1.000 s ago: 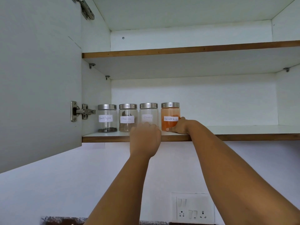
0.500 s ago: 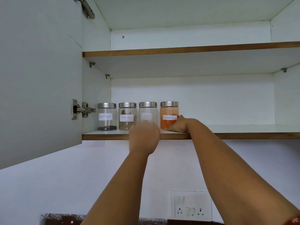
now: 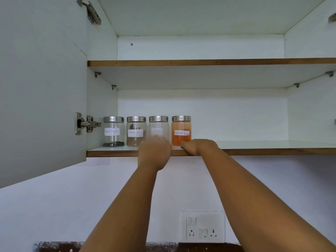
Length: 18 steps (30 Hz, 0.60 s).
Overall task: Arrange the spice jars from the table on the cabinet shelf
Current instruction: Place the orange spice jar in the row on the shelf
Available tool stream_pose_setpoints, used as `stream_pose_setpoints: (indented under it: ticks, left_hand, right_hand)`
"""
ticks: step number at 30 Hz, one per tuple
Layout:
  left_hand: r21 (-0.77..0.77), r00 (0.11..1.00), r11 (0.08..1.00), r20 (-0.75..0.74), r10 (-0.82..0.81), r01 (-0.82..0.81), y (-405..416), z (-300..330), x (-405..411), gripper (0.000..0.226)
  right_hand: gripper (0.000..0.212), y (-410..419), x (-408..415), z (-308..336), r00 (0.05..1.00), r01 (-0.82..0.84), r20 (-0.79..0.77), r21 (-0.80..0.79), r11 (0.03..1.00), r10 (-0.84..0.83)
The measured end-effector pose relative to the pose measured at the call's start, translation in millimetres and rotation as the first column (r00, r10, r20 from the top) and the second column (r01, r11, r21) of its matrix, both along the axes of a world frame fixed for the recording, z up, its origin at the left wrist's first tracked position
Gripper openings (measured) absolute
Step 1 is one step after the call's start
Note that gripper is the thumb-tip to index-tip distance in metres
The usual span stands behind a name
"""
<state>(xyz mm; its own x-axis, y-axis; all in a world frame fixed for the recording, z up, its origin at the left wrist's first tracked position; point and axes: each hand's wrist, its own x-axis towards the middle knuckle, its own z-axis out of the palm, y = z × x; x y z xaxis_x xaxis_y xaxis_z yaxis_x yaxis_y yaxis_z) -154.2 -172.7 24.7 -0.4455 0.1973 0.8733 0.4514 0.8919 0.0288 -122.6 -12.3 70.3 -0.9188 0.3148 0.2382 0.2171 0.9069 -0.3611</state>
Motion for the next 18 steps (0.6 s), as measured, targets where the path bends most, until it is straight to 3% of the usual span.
stream_pose_setpoints:
  ticks: [4, 7, 10, 13, 16, 18]
  left_hand:
    - [-0.008, 0.997, 0.999, 0.062, -0.042, 0.042, -2.2, 3.6, 6.9, 0.043]
    - [0.039, 0.982, 0.995, 0.160, -0.101, 0.096, -10.1, -2.7, 17.7, 0.043]
    - [-0.035, 0.976, 0.993, 0.191, -0.102, 0.111, -19.4, -28.1, 40.1, 0.057]
    - [0.148, 0.952, 0.968, 0.204, -0.230, 0.202, -14.7, -57.9, 73.9, 0.073]
    - [0.327, 0.917, 0.924, 0.271, -0.293, 0.199, 0.0, -114.1, 116.5, 0.077]
    - [0.299, 0.885, 0.933, 0.353, -0.303, 0.201, 8.5, -164.6, 141.9, 0.078]
  right_hand:
    - [0.065, -3.7, 30.5, -11.8, 0.996, 0.055, -0.079, 0.238, 0.970, -0.037]
    - [0.062, 3.2, 53.3, -21.9, 0.982, 0.013, -0.185, 0.282, 0.959, 0.041]
    - [0.049, 18.7, 82.8, -46.3, 0.942, -0.112, -0.302, 0.136, 0.984, 0.149]
    - [0.033, 16.7, 106.5, -81.4, 0.866, -0.216, -0.481, -0.118, 0.969, 0.135]
    - [0.027, 4.4, 131.5, -145.3, 0.884, -0.088, -0.453, 0.085, 0.993, 0.117]
    - [0.027, -2.0, 147.8, -195.9, 0.914, -0.037, -0.391, 0.186, 0.982, 0.109]
